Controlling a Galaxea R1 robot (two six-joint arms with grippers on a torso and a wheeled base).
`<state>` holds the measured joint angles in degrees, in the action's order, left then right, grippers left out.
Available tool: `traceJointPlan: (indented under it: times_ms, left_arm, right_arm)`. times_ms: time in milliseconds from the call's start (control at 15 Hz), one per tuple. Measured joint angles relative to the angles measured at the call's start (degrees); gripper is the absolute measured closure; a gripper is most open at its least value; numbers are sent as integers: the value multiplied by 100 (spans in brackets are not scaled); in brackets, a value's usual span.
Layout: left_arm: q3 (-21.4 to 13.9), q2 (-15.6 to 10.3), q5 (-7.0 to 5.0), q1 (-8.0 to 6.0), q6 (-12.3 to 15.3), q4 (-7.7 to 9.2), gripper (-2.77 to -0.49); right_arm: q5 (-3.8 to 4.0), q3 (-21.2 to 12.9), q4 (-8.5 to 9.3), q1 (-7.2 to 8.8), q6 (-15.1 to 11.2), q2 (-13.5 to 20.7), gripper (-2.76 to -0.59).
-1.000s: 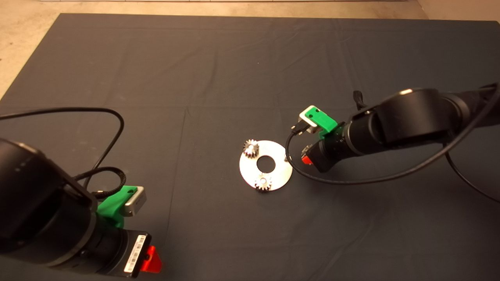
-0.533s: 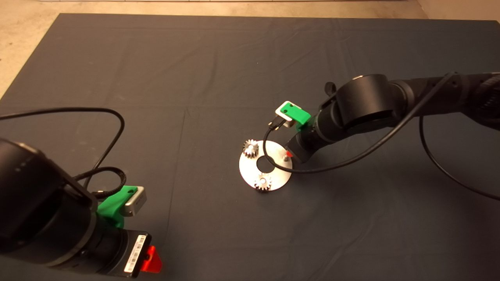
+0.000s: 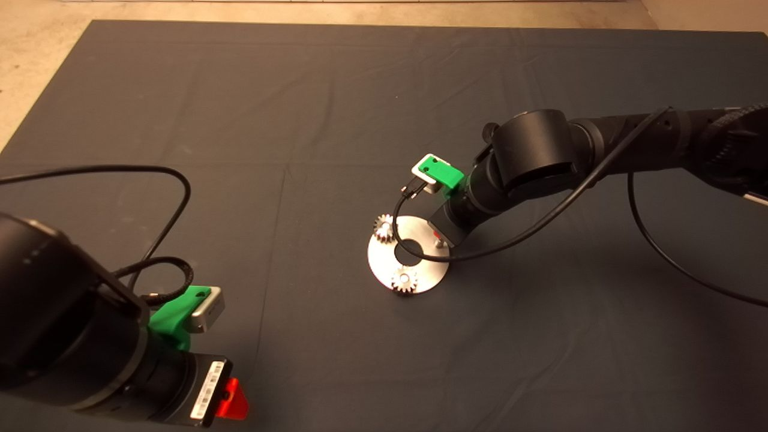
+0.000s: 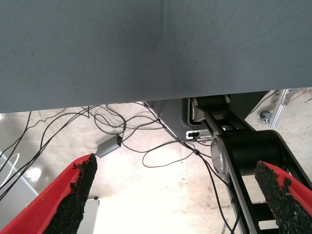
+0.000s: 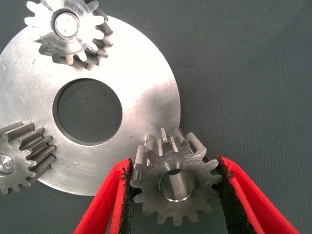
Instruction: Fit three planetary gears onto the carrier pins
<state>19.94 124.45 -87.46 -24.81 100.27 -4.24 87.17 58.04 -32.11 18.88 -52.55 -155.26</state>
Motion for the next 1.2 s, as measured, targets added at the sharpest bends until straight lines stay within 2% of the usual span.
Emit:
traceJointPlan:
  times_ms: [133, 467, 800, 1200]
  left_arm:
    - [0, 0, 0, 0, 0, 0, -233]
    - [0, 0, 0, 0, 0, 0, -233]
    - [0, 0, 0, 0, 0, 0, -233]
    - [0, 0, 0, 0, 0, 0, -233]
  right_arm:
    - [53, 0, 1, -1, 2, 16, -105]
    - [54, 0, 0, -15, 5, 13, -105]
    - [54, -2, 3, -177, 5, 13, -105]
    - [52, -5, 2, -188, 1, 13, -105]
